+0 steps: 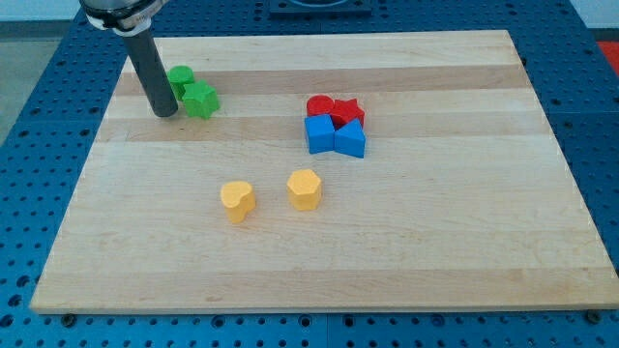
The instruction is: Place the green blocks parallel to each other
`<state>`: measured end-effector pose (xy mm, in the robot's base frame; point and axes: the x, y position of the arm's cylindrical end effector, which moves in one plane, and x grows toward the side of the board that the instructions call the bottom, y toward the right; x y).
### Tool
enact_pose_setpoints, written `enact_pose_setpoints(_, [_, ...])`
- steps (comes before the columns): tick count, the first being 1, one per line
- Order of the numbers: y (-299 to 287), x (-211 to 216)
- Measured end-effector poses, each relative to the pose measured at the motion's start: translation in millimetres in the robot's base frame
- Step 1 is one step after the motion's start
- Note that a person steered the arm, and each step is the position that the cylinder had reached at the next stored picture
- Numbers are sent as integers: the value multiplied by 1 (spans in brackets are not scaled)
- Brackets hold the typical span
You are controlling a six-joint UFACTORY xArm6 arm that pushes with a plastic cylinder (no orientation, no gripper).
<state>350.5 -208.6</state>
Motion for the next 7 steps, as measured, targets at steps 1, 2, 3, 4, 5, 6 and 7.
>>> enact_pose_setpoints(1, [52,-19])
enact_pose_setpoints(2, [110,-47])
enact_pose_setpoints(3, [119,-55])
enact_pose_setpoints(4, [97,-45])
enact_pose_setpoints(5, [89,-30])
enact_pose_setpoints(6, [126,-42])
enact_pose_setpoints(7, [189,-78])
